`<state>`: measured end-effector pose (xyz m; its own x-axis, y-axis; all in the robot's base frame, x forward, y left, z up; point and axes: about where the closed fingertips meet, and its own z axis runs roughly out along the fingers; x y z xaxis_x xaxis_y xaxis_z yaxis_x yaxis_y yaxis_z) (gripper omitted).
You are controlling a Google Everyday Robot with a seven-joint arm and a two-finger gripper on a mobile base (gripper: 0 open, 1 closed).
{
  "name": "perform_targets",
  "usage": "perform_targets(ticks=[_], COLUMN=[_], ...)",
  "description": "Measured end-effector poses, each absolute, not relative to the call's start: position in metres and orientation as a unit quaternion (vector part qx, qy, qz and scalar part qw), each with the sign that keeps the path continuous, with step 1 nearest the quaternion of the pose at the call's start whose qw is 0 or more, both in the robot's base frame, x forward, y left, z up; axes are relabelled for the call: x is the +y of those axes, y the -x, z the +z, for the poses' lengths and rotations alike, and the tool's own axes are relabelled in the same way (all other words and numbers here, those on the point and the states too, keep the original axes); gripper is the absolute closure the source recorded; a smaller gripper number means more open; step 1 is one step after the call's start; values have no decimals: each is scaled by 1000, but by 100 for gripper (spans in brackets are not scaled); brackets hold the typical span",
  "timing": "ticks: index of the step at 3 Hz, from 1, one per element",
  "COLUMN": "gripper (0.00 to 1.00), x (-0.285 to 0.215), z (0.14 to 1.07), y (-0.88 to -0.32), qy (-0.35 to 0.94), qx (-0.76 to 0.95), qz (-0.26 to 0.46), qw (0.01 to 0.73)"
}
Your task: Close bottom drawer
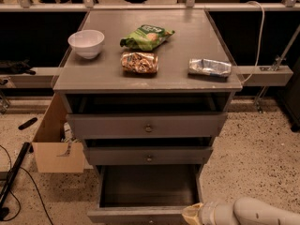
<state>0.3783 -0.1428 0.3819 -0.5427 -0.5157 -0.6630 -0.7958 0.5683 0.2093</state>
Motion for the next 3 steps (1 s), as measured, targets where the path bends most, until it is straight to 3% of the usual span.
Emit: perform_targets(ticks=[1,3], gripper=[100,100], x=[-170,-159], z=[347,334], y=[-380,-383], qy=[348,355], qx=[870,868], qz=[202,206], qw=[286,280])
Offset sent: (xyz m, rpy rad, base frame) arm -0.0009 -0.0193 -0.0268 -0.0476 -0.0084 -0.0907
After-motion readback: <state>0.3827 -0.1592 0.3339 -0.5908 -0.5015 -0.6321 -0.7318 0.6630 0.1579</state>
